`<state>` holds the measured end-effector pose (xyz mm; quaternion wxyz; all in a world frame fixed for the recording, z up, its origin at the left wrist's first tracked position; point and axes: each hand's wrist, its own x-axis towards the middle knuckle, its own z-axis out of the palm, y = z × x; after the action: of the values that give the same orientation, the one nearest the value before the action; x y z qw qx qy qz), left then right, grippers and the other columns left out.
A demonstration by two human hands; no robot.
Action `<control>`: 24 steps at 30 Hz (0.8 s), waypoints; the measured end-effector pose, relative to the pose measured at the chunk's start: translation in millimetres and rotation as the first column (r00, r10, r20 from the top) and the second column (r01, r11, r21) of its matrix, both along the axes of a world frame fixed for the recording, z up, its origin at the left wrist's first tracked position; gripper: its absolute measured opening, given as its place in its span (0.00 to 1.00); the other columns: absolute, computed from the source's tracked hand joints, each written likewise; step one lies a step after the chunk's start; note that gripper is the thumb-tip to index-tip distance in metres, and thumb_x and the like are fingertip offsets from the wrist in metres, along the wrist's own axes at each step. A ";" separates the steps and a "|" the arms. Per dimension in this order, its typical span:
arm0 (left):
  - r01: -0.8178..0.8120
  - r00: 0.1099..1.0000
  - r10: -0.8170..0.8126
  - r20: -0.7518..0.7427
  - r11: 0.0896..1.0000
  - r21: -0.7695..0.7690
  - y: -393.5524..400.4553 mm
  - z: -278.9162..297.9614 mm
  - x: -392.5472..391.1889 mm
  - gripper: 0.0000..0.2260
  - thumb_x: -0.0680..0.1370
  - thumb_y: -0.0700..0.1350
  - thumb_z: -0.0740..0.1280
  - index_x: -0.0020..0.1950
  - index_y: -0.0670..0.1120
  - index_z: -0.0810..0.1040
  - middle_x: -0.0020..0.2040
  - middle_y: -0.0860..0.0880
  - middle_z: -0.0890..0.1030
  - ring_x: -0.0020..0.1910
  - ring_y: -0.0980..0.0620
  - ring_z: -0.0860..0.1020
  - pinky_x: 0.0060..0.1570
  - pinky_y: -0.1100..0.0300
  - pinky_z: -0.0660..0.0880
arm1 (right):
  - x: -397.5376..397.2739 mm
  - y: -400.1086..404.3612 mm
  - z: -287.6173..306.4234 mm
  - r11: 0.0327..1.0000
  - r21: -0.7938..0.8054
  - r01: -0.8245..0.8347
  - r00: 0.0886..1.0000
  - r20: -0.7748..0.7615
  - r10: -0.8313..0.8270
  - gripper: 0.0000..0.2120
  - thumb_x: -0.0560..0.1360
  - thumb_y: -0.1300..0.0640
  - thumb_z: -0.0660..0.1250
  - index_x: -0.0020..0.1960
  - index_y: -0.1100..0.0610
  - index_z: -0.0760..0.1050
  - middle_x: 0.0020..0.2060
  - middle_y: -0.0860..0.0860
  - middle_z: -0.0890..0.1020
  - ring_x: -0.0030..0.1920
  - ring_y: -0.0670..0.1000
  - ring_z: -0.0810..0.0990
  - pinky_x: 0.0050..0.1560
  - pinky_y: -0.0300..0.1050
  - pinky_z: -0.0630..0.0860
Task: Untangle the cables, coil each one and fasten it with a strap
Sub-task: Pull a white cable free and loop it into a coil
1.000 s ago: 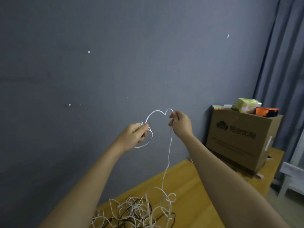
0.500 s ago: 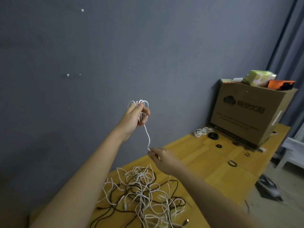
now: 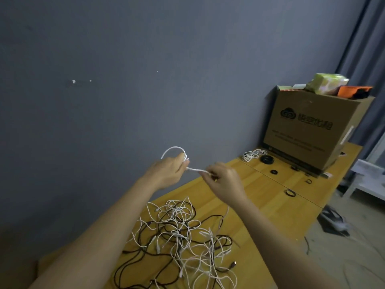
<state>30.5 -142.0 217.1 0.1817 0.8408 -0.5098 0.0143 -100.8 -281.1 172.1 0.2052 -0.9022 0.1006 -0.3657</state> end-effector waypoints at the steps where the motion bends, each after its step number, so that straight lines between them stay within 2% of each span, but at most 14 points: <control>1: 0.008 1.000 -0.009 -0.027 1.000 -0.026 0.9 0.2 -1.1 0.13 0.84 0.53 0.51 0.46 0.46 0.67 0.38 0.44 0.78 0.36 0.45 0.77 0.33 0.55 0.66 | -1.2 -6.8 6.1 0.999 0.046 0.028 1.000 -0.004 -0.028 0.07 0.76 0.50 0.69 0.46 0.53 0.81 0.36 0.46 0.77 0.35 0.44 0.73 0.34 0.39 0.71; 3: 0.005 0.996 -0.011 -0.093 0.998 -0.064 2.8 2.9 -2.4 0.18 0.82 0.56 0.55 0.44 0.44 0.71 0.35 0.50 0.77 0.30 0.54 0.71 0.30 0.60 0.63 | -5.1 -20.7 10.3 0.989 0.129 0.069 0.997 -0.056 -0.062 0.07 0.74 0.51 0.70 0.49 0.53 0.82 0.39 0.47 0.78 0.38 0.45 0.74 0.38 0.38 0.70; 4: 0.001 0.995 -0.006 -0.097 0.999 -0.053 3.4 3.8 -1.5 0.20 0.80 0.59 0.57 0.44 0.42 0.73 0.34 0.52 0.75 0.30 0.55 0.69 0.30 0.60 0.62 | -7.0 -27.4 7.3 0.985 0.136 0.108 0.991 -0.099 -0.095 0.07 0.74 0.52 0.70 0.48 0.54 0.82 0.40 0.47 0.78 0.39 0.46 0.75 0.39 0.40 0.71; 7: -0.006 0.990 0.000 -0.144 0.999 -0.040 3.9 -0.9 3.7 0.22 0.76 0.62 0.62 0.44 0.42 0.76 0.36 0.48 0.76 0.33 0.51 0.71 0.34 0.57 0.64 | -12.9 -38.8 -8.6 0.952 0.199 0.233 0.957 -0.221 -0.188 0.11 0.73 0.47 0.71 0.48 0.54 0.83 0.44 0.48 0.78 0.45 0.48 0.75 0.44 0.44 0.72; 9: -0.023 0.967 -0.012 -0.253 0.990 -0.137 2.0 -3.2 6.6 0.22 0.78 0.60 0.62 0.44 0.40 0.75 0.37 0.45 0.76 0.35 0.50 0.72 0.36 0.57 0.66 | -16.2 -37.2 -19.8 0.926 0.262 0.272 0.933 -0.306 -0.188 0.12 0.71 0.46 0.72 0.48 0.53 0.83 0.43 0.47 0.77 0.45 0.46 0.73 0.40 0.40 0.68; 11: -0.076 0.902 -0.059 -0.427 0.953 -0.292 -0.1 -1.5 5.4 0.21 0.79 0.58 0.62 0.40 0.40 0.71 0.33 0.48 0.72 0.31 0.53 0.70 0.35 0.57 0.65 | -17.0 -29.9 -32.0 0.893 0.356 0.275 0.923 -0.358 -0.141 0.09 0.72 0.49 0.72 0.47 0.54 0.83 0.41 0.47 0.78 0.40 0.45 0.74 0.35 0.35 0.67; 12: -0.109 0.844 -0.113 -0.524 0.921 -0.373 -0.8 0.9 3.6 0.19 0.80 0.56 0.62 0.39 0.42 0.70 0.31 0.50 0.69 0.27 0.55 0.67 0.31 0.59 0.63 | -16.4 -25.6 -39.2 0.877 0.391 0.279 0.923 -0.361 -0.133 0.08 0.73 0.51 0.72 0.46 0.55 0.83 0.40 0.48 0.79 0.39 0.46 0.75 0.34 0.34 0.67; 14: -0.170 0.744 -0.195 -0.639 0.870 -0.463 -2.8 5.6 -0.1 0.15 0.81 0.52 0.61 0.37 0.47 0.67 0.27 0.55 0.65 0.23 0.59 0.61 0.27 0.63 0.59 | -14.2 -17.1 -52.6 0.860 0.424 0.283 0.928 -0.346 -0.135 0.05 0.74 0.53 0.71 0.45 0.54 0.82 0.41 0.49 0.81 0.41 0.49 0.77 0.38 0.37 0.71; 16: -0.175 0.702 -0.245 -0.669 0.852 -0.494 -4.5 10.5 -5.5 0.14 0.81 0.50 0.61 0.37 0.48 0.66 0.25 0.57 0.64 0.22 0.60 0.60 0.25 0.66 0.58 | -11.2 -7.6 -57.8 0.832 0.507 0.225 0.943 -0.327 -0.055 0.04 0.75 0.53 0.70 0.48 0.52 0.78 0.46 0.48 0.80 0.43 0.50 0.79 0.43 0.44 0.75; 19: -0.182 0.702 -0.267 -0.661 0.829 -0.529 -8.7 14.0 -11.2 0.12 0.81 0.48 0.61 0.40 0.45 0.65 0.21 0.58 0.66 0.21 0.61 0.61 0.24 0.68 0.60 | -7.1 10.8 -51.0 0.641 0.767 0.039 0.945 -0.237 0.226 0.14 0.75 0.55 0.69 0.60 0.52 0.73 0.53 0.49 0.78 0.48 0.51 0.80 0.46 0.44 0.78; 21: -0.213 0.738 -0.229 -0.635 0.814 -0.541 -11.5 15.2 -9.9 0.13 0.81 0.50 0.62 0.39 0.45 0.67 0.21 0.59 0.67 0.21 0.61 0.64 0.27 0.65 0.62 | -4.1 21.2 -47.1 0.545 0.838 -0.032 0.924 -0.183 0.336 0.13 0.76 0.57 0.69 0.60 0.55 0.75 0.50 0.50 0.80 0.48 0.51 0.81 0.52 0.46 0.79; 22: -0.229 0.750 -0.213 -0.627 0.804 -0.548 -12.3 15.0 -8.7 0.14 0.80 0.51 0.63 0.37 0.46 0.68 0.21 0.59 0.68 0.21 0.61 0.65 0.29 0.63 0.62 | -2.8 25.3 -47.3 0.550 0.834 -0.049 0.918 -0.179 0.355 0.11 0.75 0.57 0.70 0.57 0.56 0.77 0.47 0.50 0.81 0.47 0.50 0.81 0.53 0.47 0.78; 24: -0.261 0.751 -0.208 -0.626 0.777 -0.572 -13.0 13.7 -6.5 0.15 0.80 0.53 0.63 0.36 0.47 0.69 0.23 0.59 0.68 0.23 0.61 0.65 0.31 0.60 0.62 | 0.5 31.6 -51.5 0.594 0.803 -0.055 0.921 -0.188 0.340 0.06 0.74 0.56 0.71 0.51 0.56 0.80 0.39 0.47 0.81 0.41 0.45 0.79 0.49 0.43 0.78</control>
<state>24.0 -155.0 230.8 0.6185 0.6874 -0.3643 -0.1112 -100.4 -249.4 120.6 0.5985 -0.7734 0.1796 -0.1066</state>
